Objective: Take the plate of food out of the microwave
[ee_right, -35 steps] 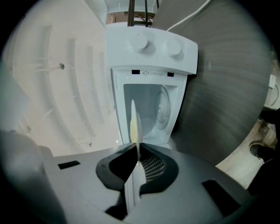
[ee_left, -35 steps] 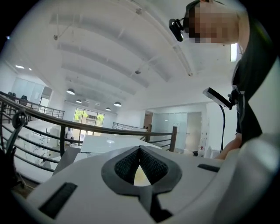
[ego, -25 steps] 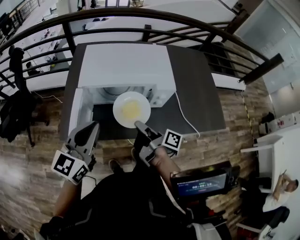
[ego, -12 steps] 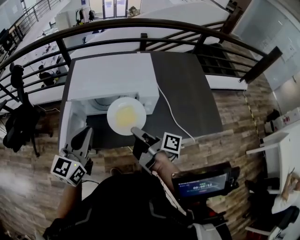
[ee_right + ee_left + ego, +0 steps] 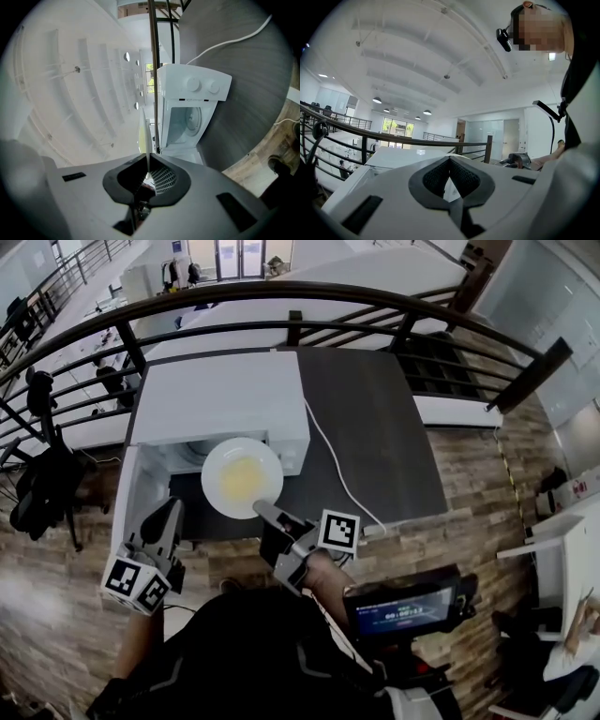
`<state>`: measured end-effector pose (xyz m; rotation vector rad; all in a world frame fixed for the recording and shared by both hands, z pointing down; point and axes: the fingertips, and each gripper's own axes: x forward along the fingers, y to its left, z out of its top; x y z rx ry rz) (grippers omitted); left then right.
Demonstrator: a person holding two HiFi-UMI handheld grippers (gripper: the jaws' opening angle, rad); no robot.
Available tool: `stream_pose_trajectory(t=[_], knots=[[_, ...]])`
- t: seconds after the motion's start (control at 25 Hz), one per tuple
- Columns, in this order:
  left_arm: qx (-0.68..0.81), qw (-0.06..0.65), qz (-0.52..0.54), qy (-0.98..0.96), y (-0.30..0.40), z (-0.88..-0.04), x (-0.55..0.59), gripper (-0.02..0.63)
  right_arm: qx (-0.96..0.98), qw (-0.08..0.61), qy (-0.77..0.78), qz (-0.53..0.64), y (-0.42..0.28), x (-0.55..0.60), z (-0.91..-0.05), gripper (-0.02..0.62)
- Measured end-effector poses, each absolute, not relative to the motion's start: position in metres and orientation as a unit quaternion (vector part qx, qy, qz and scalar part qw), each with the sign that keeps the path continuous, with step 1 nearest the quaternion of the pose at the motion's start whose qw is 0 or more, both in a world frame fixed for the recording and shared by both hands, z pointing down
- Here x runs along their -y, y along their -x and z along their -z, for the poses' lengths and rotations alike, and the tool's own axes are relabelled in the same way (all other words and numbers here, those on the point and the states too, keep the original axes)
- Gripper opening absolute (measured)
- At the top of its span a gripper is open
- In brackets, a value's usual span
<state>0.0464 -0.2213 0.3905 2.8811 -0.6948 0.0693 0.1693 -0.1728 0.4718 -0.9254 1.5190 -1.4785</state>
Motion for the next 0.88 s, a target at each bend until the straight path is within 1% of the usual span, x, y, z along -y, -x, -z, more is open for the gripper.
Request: stream_pose_trajectory(t=[0.12, 0.36, 0.64, 0.88], knots=[[0.239, 0.089, -0.017, -0.967, -0.035, -0.396, 0.228, 0.002, -0.601, 0.402, 0.364, 0.587, -0.163, 0.178, -0.473, 0.012], [0.249, 0.088, -0.022, -0.964, -0.05, -0.389, 0.225, 0.003, -0.603, 0.401, 0.362, 0.587, -0.182, 0.175, -0.465, 0.012], [0.249, 0.087, -0.018, -0.964, -0.049, -0.392, 0.225, 0.002, -0.604, 0.397, 0.364, 0.588, -0.181, 0.171, -0.468, 0.012], [0.25, 0.086, -0.021, -0.964, -0.054, -0.38, 0.221, 0.003, -0.603, 0.397, 0.375, 0.582, -0.193, 0.166, -0.457, 0.012]])
